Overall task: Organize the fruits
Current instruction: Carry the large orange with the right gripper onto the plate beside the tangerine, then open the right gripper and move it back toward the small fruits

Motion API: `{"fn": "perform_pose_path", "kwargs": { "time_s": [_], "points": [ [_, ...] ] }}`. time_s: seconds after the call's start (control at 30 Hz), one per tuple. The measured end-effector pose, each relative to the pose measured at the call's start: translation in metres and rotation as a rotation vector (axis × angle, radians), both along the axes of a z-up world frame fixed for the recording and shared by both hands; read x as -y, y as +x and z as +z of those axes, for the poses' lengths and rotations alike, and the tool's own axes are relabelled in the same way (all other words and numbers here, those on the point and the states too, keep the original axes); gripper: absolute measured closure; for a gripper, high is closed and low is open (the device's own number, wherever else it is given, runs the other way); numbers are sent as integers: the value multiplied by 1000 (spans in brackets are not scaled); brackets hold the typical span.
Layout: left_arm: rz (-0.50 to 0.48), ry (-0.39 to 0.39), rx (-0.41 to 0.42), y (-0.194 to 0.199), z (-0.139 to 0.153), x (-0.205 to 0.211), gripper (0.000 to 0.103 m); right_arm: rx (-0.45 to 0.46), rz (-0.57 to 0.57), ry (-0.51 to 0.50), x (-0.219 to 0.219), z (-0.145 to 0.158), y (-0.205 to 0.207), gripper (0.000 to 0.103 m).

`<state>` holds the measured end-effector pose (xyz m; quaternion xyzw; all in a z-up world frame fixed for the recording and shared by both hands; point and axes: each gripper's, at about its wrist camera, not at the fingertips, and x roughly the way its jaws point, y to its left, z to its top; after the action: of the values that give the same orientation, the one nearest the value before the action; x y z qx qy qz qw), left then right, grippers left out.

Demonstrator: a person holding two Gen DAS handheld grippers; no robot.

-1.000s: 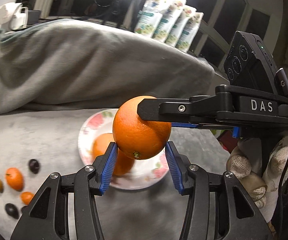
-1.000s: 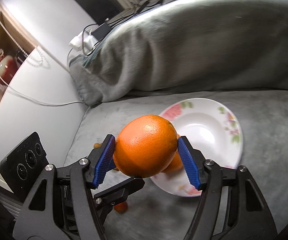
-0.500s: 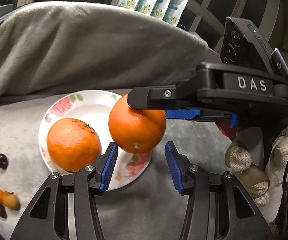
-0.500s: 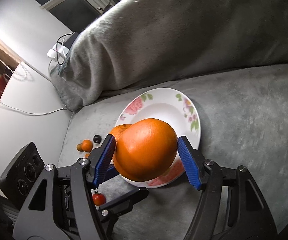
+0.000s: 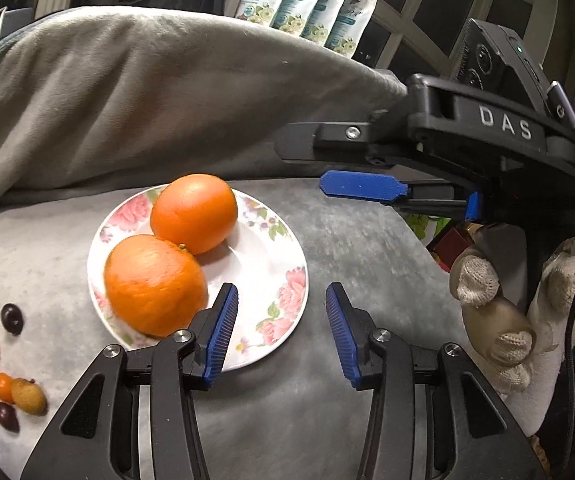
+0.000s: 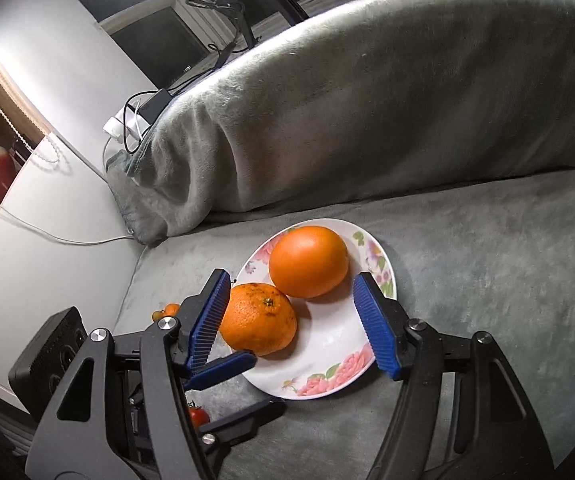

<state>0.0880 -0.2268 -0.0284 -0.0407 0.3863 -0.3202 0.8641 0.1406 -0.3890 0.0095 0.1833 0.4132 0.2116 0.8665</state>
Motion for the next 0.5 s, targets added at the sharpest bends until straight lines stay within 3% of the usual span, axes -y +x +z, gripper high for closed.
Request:
{"fn": "perform_pose_path", "kwargs": {
  "time_s": [0.07,0.17,0.3,0.43,0.5],
  "points": [
    [3,0,6,-3,1,-7,59,11,-7,-19,-3,1,-5,35],
    [7,1,15,-10,4,-16,58,37,-23,-45,-5,4,-13,23],
    [20,2,31,-20,12,-29,57,63,-46,-51,-6,7,-25,21],
    [32,12,49,-28,17,-45,49,82,-64,-73,-8,8,-36,20],
    [44,11,55,-32,19,-56,49,94,-72,-82,-9,9,-44,15]
  ]
}}
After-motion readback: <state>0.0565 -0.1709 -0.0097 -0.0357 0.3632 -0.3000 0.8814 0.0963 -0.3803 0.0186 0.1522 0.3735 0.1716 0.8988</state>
